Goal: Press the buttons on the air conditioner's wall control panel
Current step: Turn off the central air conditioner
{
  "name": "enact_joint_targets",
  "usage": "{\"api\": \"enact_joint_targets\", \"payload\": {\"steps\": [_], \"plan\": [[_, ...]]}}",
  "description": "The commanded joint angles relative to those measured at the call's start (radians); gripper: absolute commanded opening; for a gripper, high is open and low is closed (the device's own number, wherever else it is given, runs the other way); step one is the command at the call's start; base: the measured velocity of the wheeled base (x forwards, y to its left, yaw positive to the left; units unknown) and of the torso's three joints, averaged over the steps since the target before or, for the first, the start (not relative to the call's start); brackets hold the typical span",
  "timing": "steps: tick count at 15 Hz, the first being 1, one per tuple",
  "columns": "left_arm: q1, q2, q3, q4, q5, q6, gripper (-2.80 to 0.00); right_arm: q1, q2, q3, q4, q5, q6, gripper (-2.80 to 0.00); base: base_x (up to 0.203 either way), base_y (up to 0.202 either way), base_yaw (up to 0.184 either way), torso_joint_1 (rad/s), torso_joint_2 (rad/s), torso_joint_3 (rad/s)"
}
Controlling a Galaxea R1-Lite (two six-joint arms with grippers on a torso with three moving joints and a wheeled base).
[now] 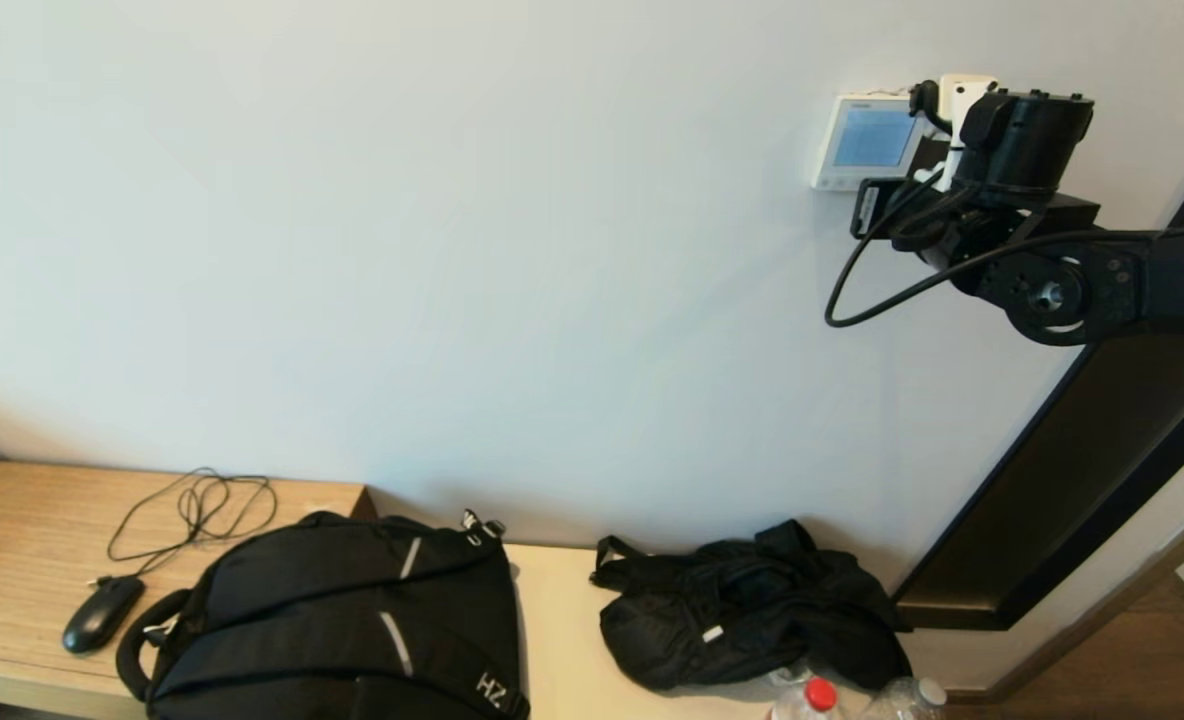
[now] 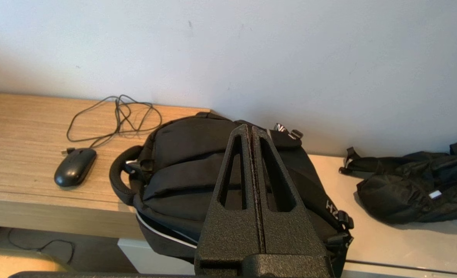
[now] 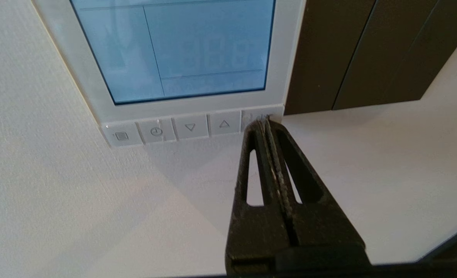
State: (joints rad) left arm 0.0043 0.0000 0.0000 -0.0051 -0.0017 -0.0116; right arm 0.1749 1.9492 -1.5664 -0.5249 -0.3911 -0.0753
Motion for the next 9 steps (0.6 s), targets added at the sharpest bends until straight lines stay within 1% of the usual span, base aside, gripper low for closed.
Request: {"api": "enact_joint_targets", "payload": {"steps": [1, 6, 9], "plan": [[0.000, 0.000, 0.000, 0.000, 0.000, -0.001, -2.80, -0.001, 0.019, -0.012, -0.004, -0.002, -0.003, -2.80, 0.000, 0.000, 0.000, 0.000, 0.00, 0.000], [0.000, 0.000, 0.000, -0.001, 0.000, -0.001, -2.80, -0.008, -0.001, 0.005, -0.008, -0.002, -0.002, -2.80, 0.000, 0.000, 0.000, 0.000, 0.00, 0.000], [0.000, 0.000, 0.000, -0.001, 0.000, -0.001, -2.80, -0.004, -0.060, 0.049, -0.013, -0.002, -0.009, -2.80, 0.000, 0.000, 0.000, 0.000, 0.00, 0.000]]}}
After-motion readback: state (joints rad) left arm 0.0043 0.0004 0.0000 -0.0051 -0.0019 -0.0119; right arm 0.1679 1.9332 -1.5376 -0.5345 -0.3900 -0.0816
